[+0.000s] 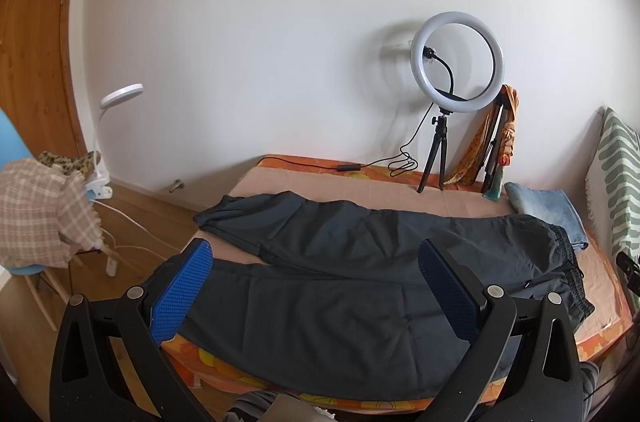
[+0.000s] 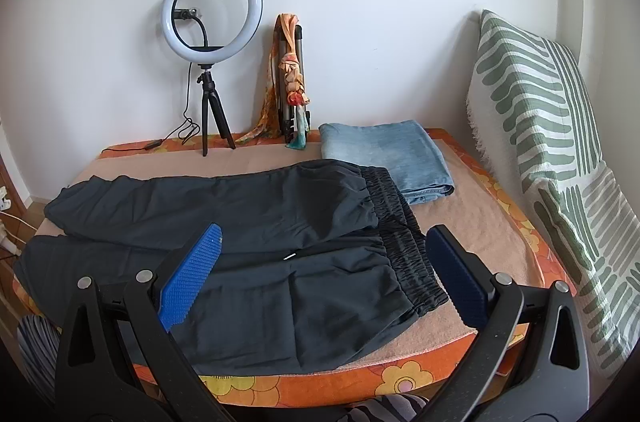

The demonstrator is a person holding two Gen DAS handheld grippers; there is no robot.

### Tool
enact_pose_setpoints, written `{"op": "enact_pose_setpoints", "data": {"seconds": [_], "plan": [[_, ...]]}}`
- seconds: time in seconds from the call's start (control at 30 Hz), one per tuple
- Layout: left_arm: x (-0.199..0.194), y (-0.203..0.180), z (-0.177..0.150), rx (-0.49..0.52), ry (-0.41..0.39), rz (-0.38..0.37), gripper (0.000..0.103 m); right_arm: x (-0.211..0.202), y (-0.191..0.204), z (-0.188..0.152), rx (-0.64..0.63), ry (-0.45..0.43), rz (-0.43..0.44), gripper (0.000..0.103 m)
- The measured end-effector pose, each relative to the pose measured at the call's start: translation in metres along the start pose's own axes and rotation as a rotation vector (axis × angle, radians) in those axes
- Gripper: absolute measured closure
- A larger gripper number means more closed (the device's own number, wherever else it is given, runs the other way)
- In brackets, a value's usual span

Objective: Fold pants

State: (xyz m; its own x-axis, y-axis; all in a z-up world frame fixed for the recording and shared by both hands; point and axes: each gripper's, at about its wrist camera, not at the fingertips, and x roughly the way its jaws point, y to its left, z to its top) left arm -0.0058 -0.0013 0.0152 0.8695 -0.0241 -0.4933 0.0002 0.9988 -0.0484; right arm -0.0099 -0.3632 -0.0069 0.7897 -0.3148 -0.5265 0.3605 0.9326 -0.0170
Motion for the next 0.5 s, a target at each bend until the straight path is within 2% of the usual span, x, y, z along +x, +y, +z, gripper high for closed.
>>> {"op": "enact_pose_setpoints", "data": {"seconds": [0.27, 0.5], "plan": [[0.009, 0.000, -0.001, 0.006, 0.007, 0.005, 0.001, 0.005, 0.006, 0.000, -0.014, -0.001, 0.007, 0.000], [0.021, 0.020, -0.008, 0.007, 0.017, 0.047, 0.001, 0.019, 0.013, 0.006, -0.031, 0.012, 0.030, 0.000]]}}
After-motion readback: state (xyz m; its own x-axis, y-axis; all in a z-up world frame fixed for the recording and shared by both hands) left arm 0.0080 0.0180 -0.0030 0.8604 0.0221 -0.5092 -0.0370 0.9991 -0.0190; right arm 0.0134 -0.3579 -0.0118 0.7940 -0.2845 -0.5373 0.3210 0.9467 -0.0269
